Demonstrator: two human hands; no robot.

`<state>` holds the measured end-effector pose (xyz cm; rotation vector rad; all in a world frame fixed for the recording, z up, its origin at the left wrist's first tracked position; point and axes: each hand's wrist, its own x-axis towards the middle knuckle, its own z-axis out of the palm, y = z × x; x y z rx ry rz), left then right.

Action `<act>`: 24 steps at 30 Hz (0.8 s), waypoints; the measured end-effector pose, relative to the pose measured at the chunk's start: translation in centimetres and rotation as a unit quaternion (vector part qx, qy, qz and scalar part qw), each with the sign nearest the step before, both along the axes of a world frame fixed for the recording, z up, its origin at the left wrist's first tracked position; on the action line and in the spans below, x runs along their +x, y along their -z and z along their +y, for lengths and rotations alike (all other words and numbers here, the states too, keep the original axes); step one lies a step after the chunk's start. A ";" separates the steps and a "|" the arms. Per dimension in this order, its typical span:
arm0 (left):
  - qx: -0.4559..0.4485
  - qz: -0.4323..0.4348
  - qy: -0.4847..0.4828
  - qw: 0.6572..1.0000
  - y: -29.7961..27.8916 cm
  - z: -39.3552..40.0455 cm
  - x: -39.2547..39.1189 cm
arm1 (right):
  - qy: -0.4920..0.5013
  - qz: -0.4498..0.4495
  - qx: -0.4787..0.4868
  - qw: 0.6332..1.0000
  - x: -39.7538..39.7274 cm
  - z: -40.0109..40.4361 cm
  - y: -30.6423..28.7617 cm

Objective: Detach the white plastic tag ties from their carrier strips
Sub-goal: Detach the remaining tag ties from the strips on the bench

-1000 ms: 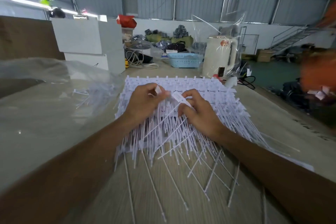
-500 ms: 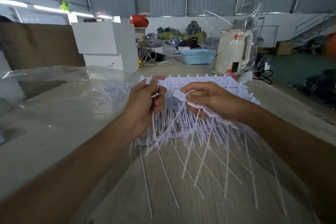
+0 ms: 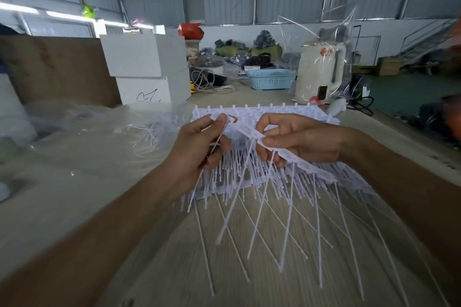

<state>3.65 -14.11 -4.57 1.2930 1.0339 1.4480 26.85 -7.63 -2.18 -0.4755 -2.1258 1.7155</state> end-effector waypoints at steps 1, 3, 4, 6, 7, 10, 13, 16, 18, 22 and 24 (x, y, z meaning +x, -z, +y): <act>-0.001 -0.015 0.013 1.000 0.0 0.0 0.1 | 0.009 0.012 0.008 1.000 -0.1 0.0 0.0; -0.006 -0.028 0.050 0.998 0.0 -0.1 0.8 | 0.045 0.028 0.039 0.998 -0.3 0.0 0.1; -0.008 -0.015 0.064 0.998 0.0 -0.2 1.3 | 0.060 0.029 0.056 0.996 -0.5 -0.1 0.2; -0.006 0.019 0.070 0.997 0.2 -0.5 2.2 | 0.073 0.025 0.074 0.994 -0.8 -0.3 0.3; -0.004 0.031 0.068 0.997 0.3 -0.7 2.4 | 0.074 0.021 0.077 0.994 -0.9 -0.4 0.4; 0.006 0.039 0.068 0.997 0.6 -1.0 2.5 | 0.086 -0.019 0.090 0.992 -1.4 -0.7 0.3; 0.046 0.078 0.030 0.995 0.6 -1.2 2.7 | 0.098 -0.077 0.126 0.984 -2.1 -1.1 0.2; 0.111 0.178 -0.038 0.977 0.5 -1.2 2.8 | 0.092 -0.098 0.175 0.975 -2.4 -1.6 -0.2; 0.125 0.200 -0.059 0.970 0.3 -1.2 2.7 | 0.076 -0.095 0.189 0.974 -2.4 -2.0 -0.4; 0.103 0.207 -0.064 0.971 0.1 -1.3 2.3 | 0.050 -0.077 0.171 0.981 -2.1 -2.3 -0.5; 0.093 0.222 -0.076 0.968 0.1 -1.3 2.4 | 0.050 -0.075 0.165 0.982 -1.9 -2.2 -0.5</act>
